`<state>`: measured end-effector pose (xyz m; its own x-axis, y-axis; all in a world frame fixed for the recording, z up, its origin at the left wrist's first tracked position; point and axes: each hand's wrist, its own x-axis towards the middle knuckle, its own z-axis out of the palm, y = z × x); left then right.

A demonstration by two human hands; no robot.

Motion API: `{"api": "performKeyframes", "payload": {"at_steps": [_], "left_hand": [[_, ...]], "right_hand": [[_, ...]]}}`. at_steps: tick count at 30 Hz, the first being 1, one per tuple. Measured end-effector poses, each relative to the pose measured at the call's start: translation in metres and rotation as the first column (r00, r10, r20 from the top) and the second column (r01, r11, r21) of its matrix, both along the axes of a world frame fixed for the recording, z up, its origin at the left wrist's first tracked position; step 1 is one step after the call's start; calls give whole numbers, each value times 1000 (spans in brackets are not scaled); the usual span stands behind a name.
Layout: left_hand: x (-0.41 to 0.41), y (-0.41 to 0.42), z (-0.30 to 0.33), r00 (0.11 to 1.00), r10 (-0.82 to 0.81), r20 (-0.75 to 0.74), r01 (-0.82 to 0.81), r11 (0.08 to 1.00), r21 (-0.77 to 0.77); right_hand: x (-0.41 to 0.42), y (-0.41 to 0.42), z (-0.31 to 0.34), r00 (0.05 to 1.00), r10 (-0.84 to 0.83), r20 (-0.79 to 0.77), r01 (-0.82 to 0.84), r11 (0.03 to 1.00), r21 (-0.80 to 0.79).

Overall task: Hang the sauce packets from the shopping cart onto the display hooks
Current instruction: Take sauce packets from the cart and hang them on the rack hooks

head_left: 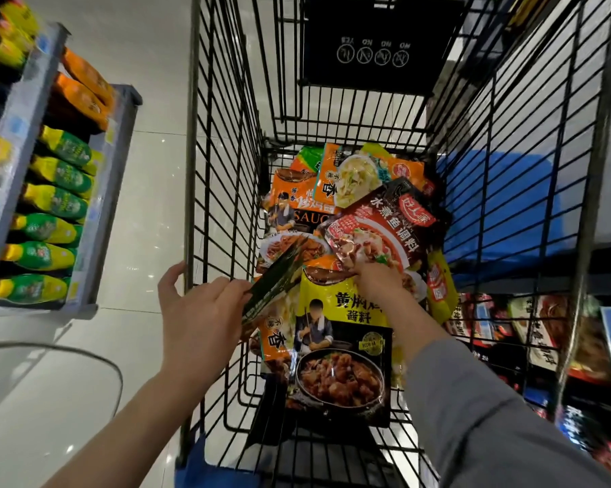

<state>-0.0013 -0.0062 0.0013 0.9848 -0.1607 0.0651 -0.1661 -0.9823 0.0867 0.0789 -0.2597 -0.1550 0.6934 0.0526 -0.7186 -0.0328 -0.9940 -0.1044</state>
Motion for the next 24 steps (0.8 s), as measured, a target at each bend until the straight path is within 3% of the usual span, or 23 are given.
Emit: {"api": "performKeyframes", "payload": {"at_steps": [3, 9, 17, 24], "left_hand": [[0, 0, 0, 1000, 2, 2, -2, 1000, 0], [0, -1, 0, 1000, 5, 9, -5, 1000, -3], [-2, 1, -2, 998, -5, 55, 8, 998, -56], [-2, -3, 2, 998, -5, 66, 7, 1000, -29]], "right_hand": [[8, -1, 8, 996, 88, -30, -89, 996, -15], [8, 2, 14, 999, -42, -21, 43, 999, 29], [-20, -1, 92, 993, 4, 119, -12, 998, 62], [-92, -37, 133, 938, -310, 155, 266, 930, 252]]}}
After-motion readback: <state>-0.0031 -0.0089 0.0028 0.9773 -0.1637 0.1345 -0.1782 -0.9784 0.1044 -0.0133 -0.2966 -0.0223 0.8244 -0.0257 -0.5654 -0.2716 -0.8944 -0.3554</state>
